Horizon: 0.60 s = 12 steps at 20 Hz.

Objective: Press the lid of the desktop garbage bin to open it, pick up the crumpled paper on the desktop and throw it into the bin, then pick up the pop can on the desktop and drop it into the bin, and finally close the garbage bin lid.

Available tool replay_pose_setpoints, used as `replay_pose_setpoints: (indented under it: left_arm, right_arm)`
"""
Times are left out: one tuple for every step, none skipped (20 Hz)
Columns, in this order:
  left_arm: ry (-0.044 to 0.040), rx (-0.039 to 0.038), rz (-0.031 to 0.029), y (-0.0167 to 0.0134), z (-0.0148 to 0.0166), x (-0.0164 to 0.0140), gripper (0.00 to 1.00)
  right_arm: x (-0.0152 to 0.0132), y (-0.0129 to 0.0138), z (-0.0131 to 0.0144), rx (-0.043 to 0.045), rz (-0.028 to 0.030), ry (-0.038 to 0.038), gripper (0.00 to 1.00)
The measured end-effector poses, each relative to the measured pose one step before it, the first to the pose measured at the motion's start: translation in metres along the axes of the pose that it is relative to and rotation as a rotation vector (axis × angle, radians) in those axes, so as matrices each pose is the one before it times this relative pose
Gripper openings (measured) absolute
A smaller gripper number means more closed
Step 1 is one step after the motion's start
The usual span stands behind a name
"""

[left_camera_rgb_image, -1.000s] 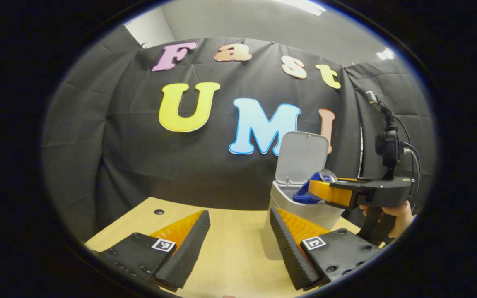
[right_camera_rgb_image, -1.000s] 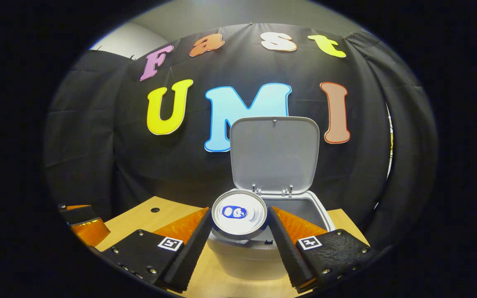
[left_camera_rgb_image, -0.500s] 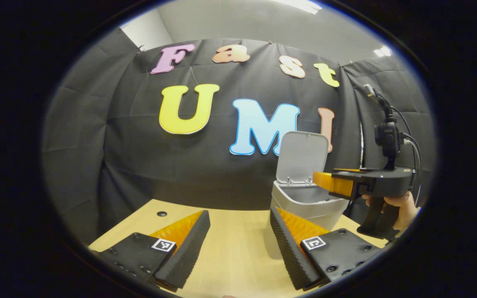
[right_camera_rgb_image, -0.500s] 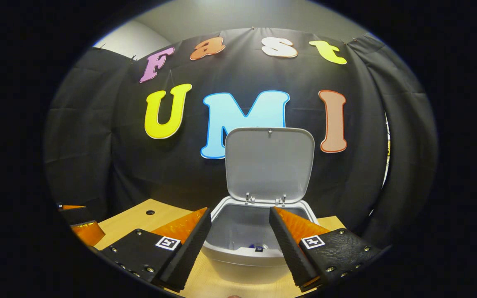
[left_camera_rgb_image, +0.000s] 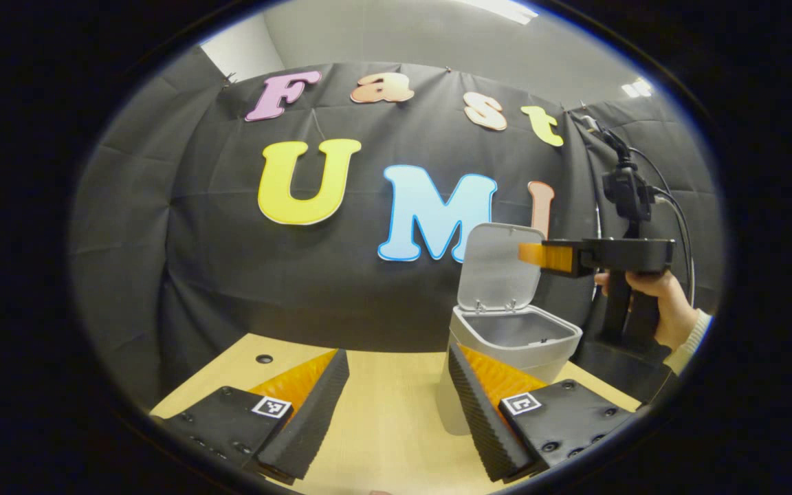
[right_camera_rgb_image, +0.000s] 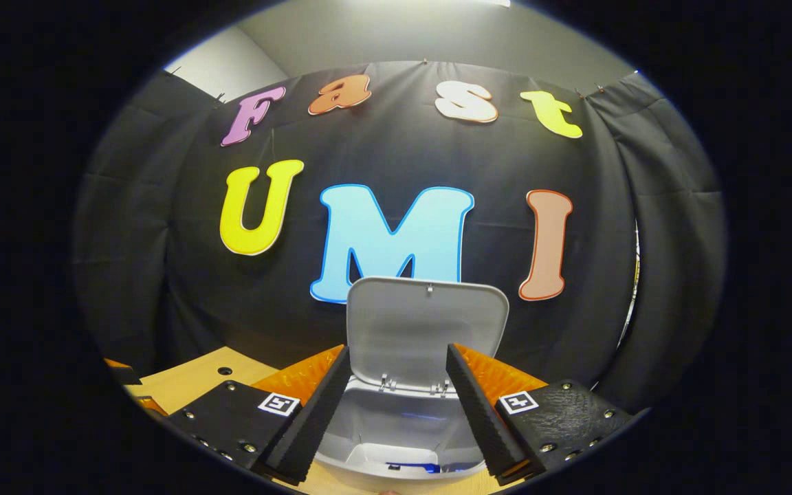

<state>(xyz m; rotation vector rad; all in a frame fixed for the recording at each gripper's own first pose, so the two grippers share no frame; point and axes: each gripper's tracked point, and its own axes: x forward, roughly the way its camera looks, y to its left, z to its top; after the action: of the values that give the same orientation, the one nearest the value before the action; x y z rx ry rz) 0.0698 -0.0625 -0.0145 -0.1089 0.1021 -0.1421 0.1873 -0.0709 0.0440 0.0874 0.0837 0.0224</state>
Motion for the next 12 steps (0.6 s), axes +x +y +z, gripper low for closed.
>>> replay_pose_setpoints:
  left_arm:
    - [0.00089,0.00027,-0.00160,0.00152,0.00115,0.00154,0.95]
    - [0.00256,-0.00171,-0.00230,0.00047,0.00003,0.00138,0.95]
    - [0.00001,-0.00217,-0.00361,0.00087,0.00068,0.00038,0.95]
    - [-0.00271,-0.00076,-0.00243,-0.00020,0.00068,0.00023,0.96]
    - [-0.00252,0.00079,-0.00046,0.00158,0.00039,0.00034,0.96]
    - [0.00031,-0.00054,-0.00008,0.00208,-0.00036,0.00027,0.96]
    - [-0.00009,-0.00166,-0.00080,0.00171,-0.00057,0.00009,0.96]
    - [-0.00125,-0.00402,-0.00170,0.00167,0.00013,0.00024,0.96]
    - [0.00085,-0.00368,-0.00064,0.00200,-0.00082,0.00033,0.95]
    - [0.00197,-0.00199,0.00210,0.00298,-0.00117,0.00138,0.96]
    - [0.00045,-0.00182,0.00341,0.00338,-0.00035,0.00027,0.96]
    - [-0.00142,-0.00389,0.00173,0.00310,-0.00060,0.00192,0.96]
  right_arm:
    - [0.00530,-0.00284,0.00606,0.00174,-0.00747,0.00018,0.90]
    - [0.00606,-0.00137,0.00701,0.00395,-0.00677,-0.00336,0.90]
    - [0.00544,-0.00244,0.00802,0.00633,-0.00629,-0.00661,0.90]
    - [0.00625,-0.00173,0.00765,0.00089,-0.00372,-0.01045,0.90]
    - [0.00672,-0.00359,0.00621,-0.00570,-0.01122,-0.00714,0.90]
    - [0.00598,-0.00297,0.00555,-0.00772,-0.00837,-0.00640,0.90]
    - [0.00677,-0.00273,0.00561,-0.00648,-0.01051,-0.00640,0.90]
    - [0.00567,-0.00224,0.00460,-0.00653,-0.00749,-0.00556,0.90]
    - [0.00572,-0.00101,0.00413,-0.00212,-0.00653,-0.00233,0.90]
    - [0.00558,0.00017,0.00254,-0.00121,-0.00203,0.00243,0.90]
    - [0.00535,0.00114,0.00350,-0.00319,-0.00051,-0.00012,0.90]
    - [0.00568,0.00028,0.00226,-0.00356,-0.00280,0.00188,0.90]
